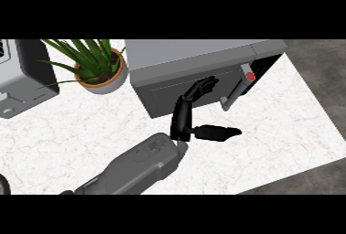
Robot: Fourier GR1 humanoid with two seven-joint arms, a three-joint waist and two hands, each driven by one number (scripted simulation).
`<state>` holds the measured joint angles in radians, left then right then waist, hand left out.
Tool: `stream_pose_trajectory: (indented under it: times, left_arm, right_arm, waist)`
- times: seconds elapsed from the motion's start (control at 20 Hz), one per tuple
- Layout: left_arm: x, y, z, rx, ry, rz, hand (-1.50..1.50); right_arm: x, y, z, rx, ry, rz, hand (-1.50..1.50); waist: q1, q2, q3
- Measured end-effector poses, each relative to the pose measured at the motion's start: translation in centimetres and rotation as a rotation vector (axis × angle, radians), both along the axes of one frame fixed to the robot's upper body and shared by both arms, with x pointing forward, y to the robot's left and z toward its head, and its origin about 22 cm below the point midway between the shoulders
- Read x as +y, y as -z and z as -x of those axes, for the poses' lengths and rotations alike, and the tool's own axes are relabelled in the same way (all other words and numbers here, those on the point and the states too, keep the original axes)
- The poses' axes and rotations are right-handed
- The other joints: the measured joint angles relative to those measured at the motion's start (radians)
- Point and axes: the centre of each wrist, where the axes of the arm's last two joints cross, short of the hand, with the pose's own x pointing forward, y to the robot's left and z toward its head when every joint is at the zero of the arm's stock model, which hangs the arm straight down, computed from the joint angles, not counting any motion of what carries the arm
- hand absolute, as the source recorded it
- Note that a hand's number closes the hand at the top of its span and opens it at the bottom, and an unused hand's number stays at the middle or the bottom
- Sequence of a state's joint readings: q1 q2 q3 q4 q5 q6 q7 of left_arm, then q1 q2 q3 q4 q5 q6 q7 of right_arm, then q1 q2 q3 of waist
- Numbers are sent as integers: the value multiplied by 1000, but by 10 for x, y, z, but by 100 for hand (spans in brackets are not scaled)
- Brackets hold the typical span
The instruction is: Pick up the milk, place it into the microwave and close the microwave
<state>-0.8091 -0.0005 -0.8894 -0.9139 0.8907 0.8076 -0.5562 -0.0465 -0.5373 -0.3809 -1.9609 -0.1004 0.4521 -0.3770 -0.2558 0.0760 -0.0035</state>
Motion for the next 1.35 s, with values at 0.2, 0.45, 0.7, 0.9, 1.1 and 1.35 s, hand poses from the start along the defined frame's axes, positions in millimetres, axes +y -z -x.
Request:
stream_pose_trajectory:
  times: [0.2, 0.45, 0.7, 0.9, 1.1, 1.35]
  left_arm:
    - [-1, 0, 0, -13, 3, 10, -150]
    - [-2, -1, -1, -29, 13, 20, -150]
    - [-3, -2, -1, -41, 23, 30, -150]
    - [-2, 0, -2, -48, 14, 37, -150]
    - [-2, 1, -2, -49, 9, 43, -150]
    - [0, 3, -3, -53, 1, 52, -150]
  right_arm:
    - [0, -5, -5, -10, 3, 11, 150]
    - [1, 3, -14, 11, -21, -56, -150]
    - [8, 34, -26, 115, -116, -250, -150]
    - [6, 43, -33, 167, -155, -316, -150]
    - [3, 45, -40, 197, -181, -357, -150]
    - [-6, 44, -46, 221, -201, -389, -150]
  waist:
    - [1, 5, 0]
    - [6, 12, 3]
    - [11, 18, 6]
    - [6, 17, 5]
    - [3, 16, 5]
    - [-3, 14, 5]
